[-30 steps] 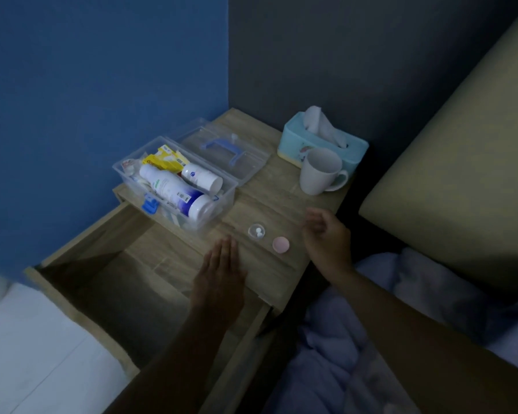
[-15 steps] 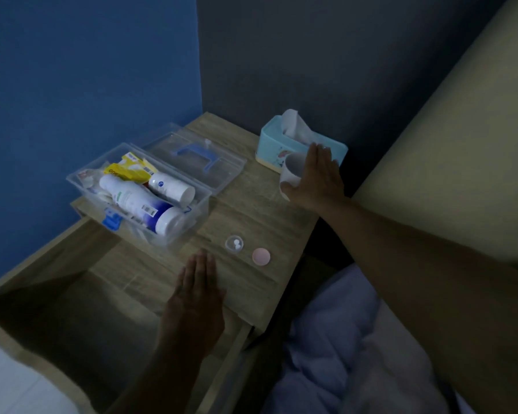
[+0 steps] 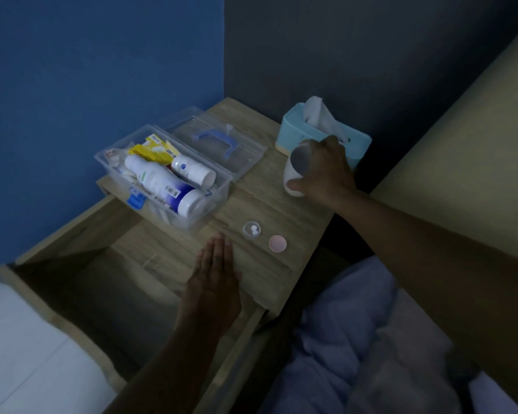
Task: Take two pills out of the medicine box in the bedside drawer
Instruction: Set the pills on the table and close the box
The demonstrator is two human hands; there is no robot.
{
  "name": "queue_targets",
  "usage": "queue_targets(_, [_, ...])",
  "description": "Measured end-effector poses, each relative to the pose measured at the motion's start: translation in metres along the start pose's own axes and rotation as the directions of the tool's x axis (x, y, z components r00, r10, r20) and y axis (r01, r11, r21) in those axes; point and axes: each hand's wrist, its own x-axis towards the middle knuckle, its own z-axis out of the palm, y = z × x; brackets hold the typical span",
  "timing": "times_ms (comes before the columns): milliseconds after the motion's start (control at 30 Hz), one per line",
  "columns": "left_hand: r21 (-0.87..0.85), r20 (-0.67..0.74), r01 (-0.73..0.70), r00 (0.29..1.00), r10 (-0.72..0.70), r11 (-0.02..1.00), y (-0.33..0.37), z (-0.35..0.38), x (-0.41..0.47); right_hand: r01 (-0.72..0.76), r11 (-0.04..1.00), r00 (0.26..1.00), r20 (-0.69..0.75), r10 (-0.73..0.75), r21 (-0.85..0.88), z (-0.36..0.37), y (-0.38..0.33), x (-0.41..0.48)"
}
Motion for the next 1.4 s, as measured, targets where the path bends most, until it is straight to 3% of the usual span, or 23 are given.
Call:
queue_targets(167, [0.023,0.038,0.004,0.999,-0.005,1.000,0.001,0.000,0.001,0.084,0.996,0.991,0.102,-0.088,0.037,-0.004,-0.021,-0.019])
queue_targets(367, [0.035,0.077,0.021,0.997,-0.024,0.999,0.002,-0.003,0.003,0.071,0.996,0.984,0.163,-0.077,0.046,0.004,-0.029,-0.032])
queue_targets(700, [-0.018,0.114,0.037,0.993,-0.035,0.999,0.002,-0.010,0.003,0.010,0.998,0.992,0.125,-0.018,0.057,0.012,-0.039,-0.049])
queue_targets(767, [-0.098,0.137,0.033,0.990,-0.019,0.995,-0.003,-0.015,0.005,0.010,1.000,0.991,0.134,-0.011,0.008,0.010,-0.042,-0.052])
queue_targets(867, [-0.377,0.145,0.091,0.989,-0.039,0.922,-0.013,-0.030,0.006,0.021,0.999,0.990,0.139,-0.015,-0.046,0.005,-0.050,-0.057])
queue_targets(1000, [-0.497,-0.019,0.193,0.972,-0.233,0.846,-0.029,-0.043,-0.009,0.244,0.964,0.970,-0.048,-0.240,0.110,-0.001,-0.074,-0.065])
queue_targets(1067, [-0.478,-0.085,0.249,0.941,-0.327,0.842,-0.040,-0.049,-0.018,0.367,0.913,0.930,-0.078,-0.359,0.176,-0.001,-0.092,-0.069])
queue_targets(1133, [-0.488,-0.130,0.302,0.903,-0.410,0.819,-0.055,-0.057,-0.021,0.402,0.889,0.915,-0.069,-0.397,0.219,0.005,-0.111,-0.070])
queue_targets(1200, [-0.481,-0.172,0.334,0.870,-0.461,0.810,-0.072,-0.065,-0.015,0.321,0.901,0.946,-0.056,-0.319,0.293,0.015,-0.130,-0.067])
queue_targets(1267, [-0.441,-0.203,0.333,0.867,-0.455,0.833,-0.090,-0.072,-0.004,0.140,0.916,0.988,0.004,-0.152,0.376,0.025,-0.146,-0.060])
queue_targets(1400, [-0.325,-0.185,0.257,0.926,-0.328,0.910,-0.118,-0.078,0.019,-0.168,0.892,0.983,0.144,0.117,0.420,0.044,-0.158,-0.037])
